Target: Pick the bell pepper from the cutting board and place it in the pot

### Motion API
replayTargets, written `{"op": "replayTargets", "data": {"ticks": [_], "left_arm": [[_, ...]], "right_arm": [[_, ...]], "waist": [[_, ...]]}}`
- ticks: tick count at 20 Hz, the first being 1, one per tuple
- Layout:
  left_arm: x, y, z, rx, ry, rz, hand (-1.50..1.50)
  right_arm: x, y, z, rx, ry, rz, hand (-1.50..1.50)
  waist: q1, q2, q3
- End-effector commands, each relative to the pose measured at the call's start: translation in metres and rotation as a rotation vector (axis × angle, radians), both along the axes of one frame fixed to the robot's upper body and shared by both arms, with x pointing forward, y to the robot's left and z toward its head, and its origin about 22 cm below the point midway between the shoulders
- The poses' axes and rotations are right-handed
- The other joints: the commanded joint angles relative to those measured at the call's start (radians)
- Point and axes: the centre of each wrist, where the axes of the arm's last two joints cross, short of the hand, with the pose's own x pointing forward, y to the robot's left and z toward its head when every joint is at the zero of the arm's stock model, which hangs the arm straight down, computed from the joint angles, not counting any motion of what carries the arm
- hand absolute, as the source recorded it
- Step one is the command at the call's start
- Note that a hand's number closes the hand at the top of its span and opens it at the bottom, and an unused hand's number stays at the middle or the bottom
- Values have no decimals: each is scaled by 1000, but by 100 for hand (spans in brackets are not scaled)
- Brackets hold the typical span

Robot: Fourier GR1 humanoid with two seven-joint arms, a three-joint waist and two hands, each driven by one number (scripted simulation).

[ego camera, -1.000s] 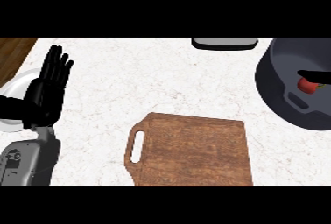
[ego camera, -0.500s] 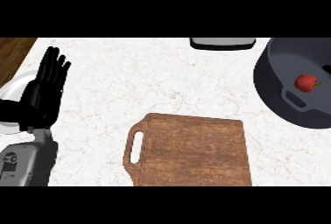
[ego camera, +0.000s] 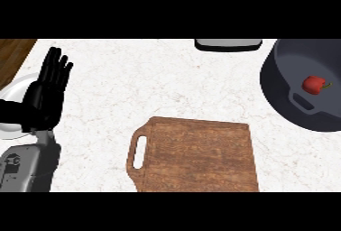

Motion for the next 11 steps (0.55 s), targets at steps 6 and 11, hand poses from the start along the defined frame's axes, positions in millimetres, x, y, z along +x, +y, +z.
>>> {"op": "replayTargets", "data": {"ticks": [6,11], "left_arm": [[-13,9,15,-14,9,-4,0],[-11,6,-24,-5,20,9,0]], "right_arm": [[-75,-48,-15,-5,-32,-40,-150],[-113,-64,-20,-11,-29,-53,-150]], "waist": [[9,1,1],[3,2,0]]}}
